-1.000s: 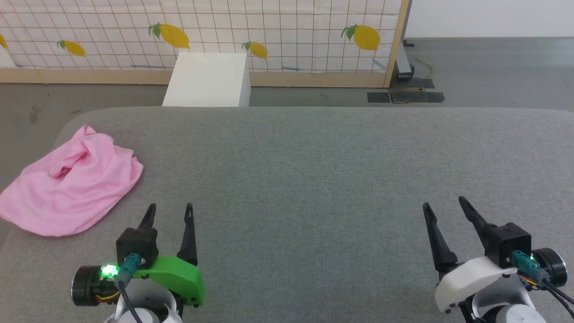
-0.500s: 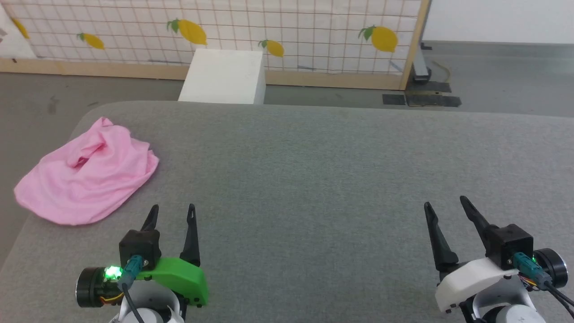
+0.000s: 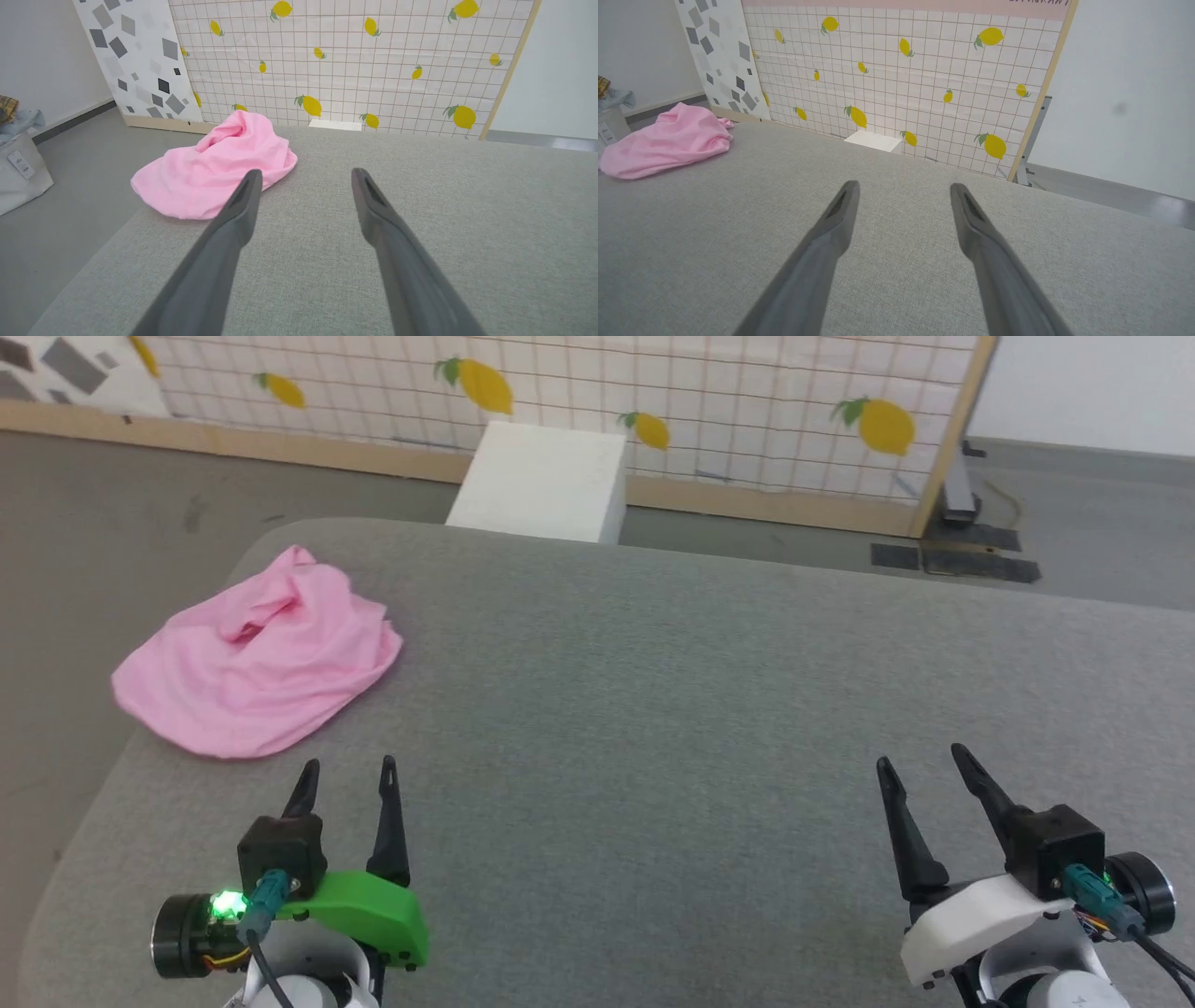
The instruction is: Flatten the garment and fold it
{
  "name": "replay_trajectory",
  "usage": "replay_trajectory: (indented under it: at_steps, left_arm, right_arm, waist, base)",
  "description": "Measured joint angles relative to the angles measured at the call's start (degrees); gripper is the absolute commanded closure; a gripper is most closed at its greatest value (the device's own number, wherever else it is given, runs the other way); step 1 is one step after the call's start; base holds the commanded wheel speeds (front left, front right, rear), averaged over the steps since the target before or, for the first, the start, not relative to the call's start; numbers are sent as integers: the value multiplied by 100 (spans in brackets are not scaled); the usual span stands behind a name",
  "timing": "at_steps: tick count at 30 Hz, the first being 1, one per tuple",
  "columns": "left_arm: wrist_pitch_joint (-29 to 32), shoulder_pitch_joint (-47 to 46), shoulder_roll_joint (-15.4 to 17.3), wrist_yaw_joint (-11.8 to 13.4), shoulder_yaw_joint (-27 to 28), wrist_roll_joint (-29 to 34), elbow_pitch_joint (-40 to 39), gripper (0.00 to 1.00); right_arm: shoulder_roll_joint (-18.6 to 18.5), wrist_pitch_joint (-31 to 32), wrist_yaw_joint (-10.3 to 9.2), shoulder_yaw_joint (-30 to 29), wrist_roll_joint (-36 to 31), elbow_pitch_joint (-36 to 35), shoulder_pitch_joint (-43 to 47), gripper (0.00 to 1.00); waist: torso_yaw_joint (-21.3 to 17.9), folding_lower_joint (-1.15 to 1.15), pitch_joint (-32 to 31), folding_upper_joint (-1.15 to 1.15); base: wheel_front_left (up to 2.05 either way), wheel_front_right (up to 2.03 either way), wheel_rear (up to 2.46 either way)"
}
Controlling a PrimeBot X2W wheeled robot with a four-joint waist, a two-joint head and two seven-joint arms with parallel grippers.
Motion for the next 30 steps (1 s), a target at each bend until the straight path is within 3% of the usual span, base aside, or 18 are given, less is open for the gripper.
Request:
replay_trajectory:
  at_steps: [30]
  left_arm:
    - [-353,-4,45,270,-32,-299,143,0]
  right_arm:
    - [1,-235,0,78,29,99,-88,0]
  waist:
    - [1214,0,50,0]
  base:
    - [-2,-2,-2]
